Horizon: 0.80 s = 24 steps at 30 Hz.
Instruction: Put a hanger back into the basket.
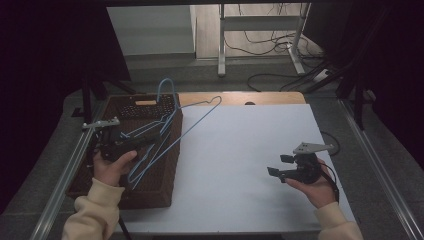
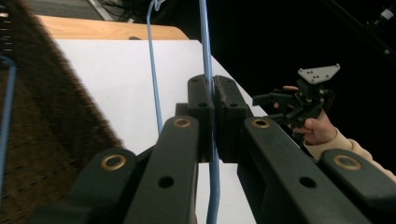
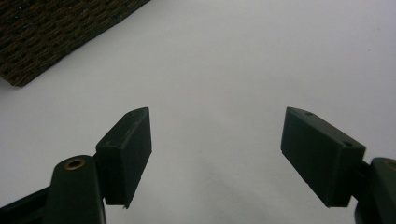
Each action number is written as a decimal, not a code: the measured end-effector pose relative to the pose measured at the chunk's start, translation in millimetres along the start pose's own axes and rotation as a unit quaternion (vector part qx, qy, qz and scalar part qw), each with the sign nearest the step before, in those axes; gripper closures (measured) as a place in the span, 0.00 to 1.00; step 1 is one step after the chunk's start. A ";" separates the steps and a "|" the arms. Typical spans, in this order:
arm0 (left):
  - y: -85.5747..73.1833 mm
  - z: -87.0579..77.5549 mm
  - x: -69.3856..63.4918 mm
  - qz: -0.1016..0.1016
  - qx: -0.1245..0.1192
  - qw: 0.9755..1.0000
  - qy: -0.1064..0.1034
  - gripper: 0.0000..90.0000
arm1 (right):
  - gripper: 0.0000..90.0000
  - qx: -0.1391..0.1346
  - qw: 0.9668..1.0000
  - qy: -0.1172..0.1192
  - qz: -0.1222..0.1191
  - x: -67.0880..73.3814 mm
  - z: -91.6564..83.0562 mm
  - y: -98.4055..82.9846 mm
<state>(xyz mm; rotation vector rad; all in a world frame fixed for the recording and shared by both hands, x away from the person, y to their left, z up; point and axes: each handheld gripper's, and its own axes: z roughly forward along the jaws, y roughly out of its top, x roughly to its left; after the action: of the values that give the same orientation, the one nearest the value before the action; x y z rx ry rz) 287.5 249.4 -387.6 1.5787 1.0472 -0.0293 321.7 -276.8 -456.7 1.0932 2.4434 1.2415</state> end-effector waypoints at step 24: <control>-10.4 -65.9 41.6 -0.016 -0.037 0.999 0.034 0.96 | 0.28 0.007 1.000 -0.013 0.000 -1.6 2.1 -2.2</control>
<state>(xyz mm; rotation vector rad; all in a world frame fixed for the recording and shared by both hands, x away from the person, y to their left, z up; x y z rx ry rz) 272.4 325.9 -397.2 1.5038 1.1141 0.0409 322.6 -277.4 -460.0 1.1064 2.4354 1.2043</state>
